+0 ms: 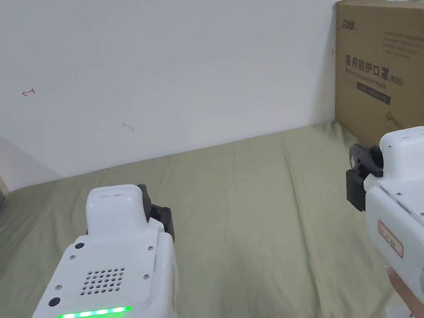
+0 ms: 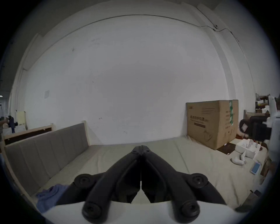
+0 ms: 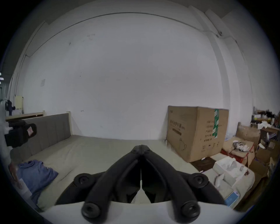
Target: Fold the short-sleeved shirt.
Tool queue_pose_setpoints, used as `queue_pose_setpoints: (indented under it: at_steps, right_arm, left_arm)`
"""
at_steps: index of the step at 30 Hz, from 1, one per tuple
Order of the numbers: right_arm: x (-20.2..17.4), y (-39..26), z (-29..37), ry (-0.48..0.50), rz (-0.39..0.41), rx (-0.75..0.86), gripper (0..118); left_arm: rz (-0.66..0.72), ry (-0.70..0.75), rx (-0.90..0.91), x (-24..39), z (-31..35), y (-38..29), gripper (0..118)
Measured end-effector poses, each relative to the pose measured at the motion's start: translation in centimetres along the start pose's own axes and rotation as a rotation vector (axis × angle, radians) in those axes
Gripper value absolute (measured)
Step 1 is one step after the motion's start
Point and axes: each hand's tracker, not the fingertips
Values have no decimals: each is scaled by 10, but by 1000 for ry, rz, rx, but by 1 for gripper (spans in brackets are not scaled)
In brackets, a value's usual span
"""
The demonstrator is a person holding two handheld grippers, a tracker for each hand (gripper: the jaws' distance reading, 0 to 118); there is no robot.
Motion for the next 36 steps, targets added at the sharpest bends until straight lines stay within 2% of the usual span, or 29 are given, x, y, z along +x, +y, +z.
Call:
queue_pose_setpoints:
  at_steps: [2, 5, 8, 14, 17, 19, 23, 26, 29, 31, 33, 35, 36]
  right_arm:
    - [3, -2, -1, -42, -6, -10, 0]
    - [15, -6, 1, -36, -48, -20, 0]
    - [17, -7, 1, -56, -51, -31, 0]
    - [-2, -11, -7, -42, -39, -37, 0]
    - [-38, -15, -20, 69, -26, -65, 0]
    - [-76, -17, -30, 191, -17, -104, 0]
    - [-139, -20, -37, 414, 53, -134, 0]
    - [-164, -22, -45, 474, 29, -165, 0]
    - [-175, -26, -54, 505, -7, -218, 0]
    - [-176, -30, -59, 507, -10, -252, 0]
    - [-174, -36, -62, 518, -1, -283, 0]
    - [-171, -42, -65, 516, 35, -318, 0]
    - [-169, -46, -66, 511, 60, -335, 0]
  left_arm:
    - [19, 19, -7, 0, -1, -1, 0]
    - [47, 18, -23, -2, -6, -4, 0]
    - [53, 18, -39, -2, -9, -5, 0]
    - [73, 41, -75, -29, -4, -15, 0]
    - [89, 127, -95, -70, 12, -22, 0]
    - [71, 236, -107, -106, 30, -26, 0]
    - [91, 450, -115, -167, 69, -37, 0]
    - [133, 555, -132, -202, 92, -48, 0]
    - [147, 592, -172, -228, 104, -55, 0]
    - [126, 603, -280, -256, 98, -63, 0]
    - [175, 548, -492, -292, 80, -78, 0]
    - [348, 436, -740, -336, 56, -105, 0]
    - [495, 359, -857, -360, 44, -126, 0]
